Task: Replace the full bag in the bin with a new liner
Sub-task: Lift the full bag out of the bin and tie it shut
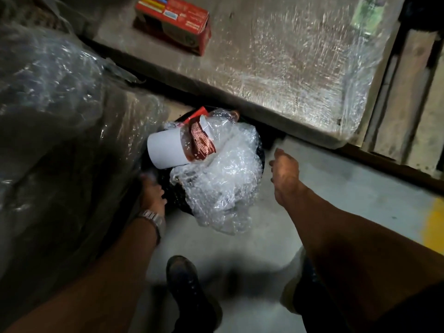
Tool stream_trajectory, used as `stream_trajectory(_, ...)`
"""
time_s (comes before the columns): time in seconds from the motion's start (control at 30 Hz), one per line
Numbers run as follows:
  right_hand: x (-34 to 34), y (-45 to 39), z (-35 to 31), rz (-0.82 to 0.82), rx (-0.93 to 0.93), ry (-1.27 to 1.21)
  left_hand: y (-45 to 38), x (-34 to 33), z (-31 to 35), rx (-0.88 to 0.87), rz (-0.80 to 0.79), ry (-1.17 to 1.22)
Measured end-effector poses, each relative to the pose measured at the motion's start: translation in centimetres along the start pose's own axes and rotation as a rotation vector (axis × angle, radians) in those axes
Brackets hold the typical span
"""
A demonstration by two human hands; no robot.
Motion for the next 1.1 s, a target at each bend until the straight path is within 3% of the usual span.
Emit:
stream_trajectory(0.23,-1.2,-2.1,-1.2,-0.234,-0.087,-0.159,0.5,0.2,1.0,0.051,-0.124,0.241)
stream_trajectory(0.4,-1.2,-1.8,-1.7,-0.347,-0.089,-0.160,1.2,0.1,1.5,0.060,-0.182,0.271)
stream_trajectory(0.7,3.9,-0.9,-0.1,-0.276,-0.095,-0.175,4.7,-0.8,-0.3,0.095,-0.189,0.215)
stream_trajectory(1.1,17.3,1.1,5.8,-0.069,-0.185,-0.344,11.3,-6.8,-3.8,0.045,-0.325,-0.025)
Point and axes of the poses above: each hand's wrist, its own y-axis away from the middle knuckle, its own x-axis out of the back of the hand, z = x × y, the point moved 1 cm from there along -y, towards the middle knuckle, and after that the axes turned 5 degrees about -y, right-handed, at the moved point
